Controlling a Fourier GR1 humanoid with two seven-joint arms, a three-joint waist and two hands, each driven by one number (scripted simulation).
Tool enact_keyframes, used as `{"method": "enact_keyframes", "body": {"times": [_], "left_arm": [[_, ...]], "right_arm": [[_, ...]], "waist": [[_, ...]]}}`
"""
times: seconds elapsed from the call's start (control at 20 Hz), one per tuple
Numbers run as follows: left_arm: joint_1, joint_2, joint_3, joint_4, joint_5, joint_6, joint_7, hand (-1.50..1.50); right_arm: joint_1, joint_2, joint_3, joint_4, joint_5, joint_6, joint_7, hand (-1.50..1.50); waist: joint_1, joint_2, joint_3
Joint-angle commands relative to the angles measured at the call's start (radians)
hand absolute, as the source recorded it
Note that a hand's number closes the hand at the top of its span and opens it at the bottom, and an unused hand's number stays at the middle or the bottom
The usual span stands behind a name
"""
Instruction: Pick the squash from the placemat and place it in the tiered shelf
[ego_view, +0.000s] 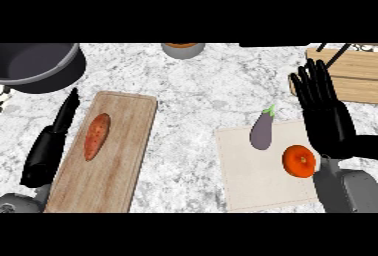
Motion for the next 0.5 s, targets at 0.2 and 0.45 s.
{"method": "enact_keyframes", "body": {"times": [0.2, 0.45], "left_arm": [[0.068, 0.011, 0.136, 0.107, 0.2, -0.096, 0.124, 0.0], [0.118, -0.033, 0.127, 0.142, 0.228, -0.082, 0.144, 0.0]], "right_arm": [[-0.01, -0.086, 0.077, 0.003, 0.283, -0.128, 0.026, 1.5], [0.155, -0.176, -0.028, 0.12, 0.621, -0.505, 0.017, 1.5]], "waist": [[0.033, -0.007, -0.023], [-0.012, -0.002, -0.028]]}}
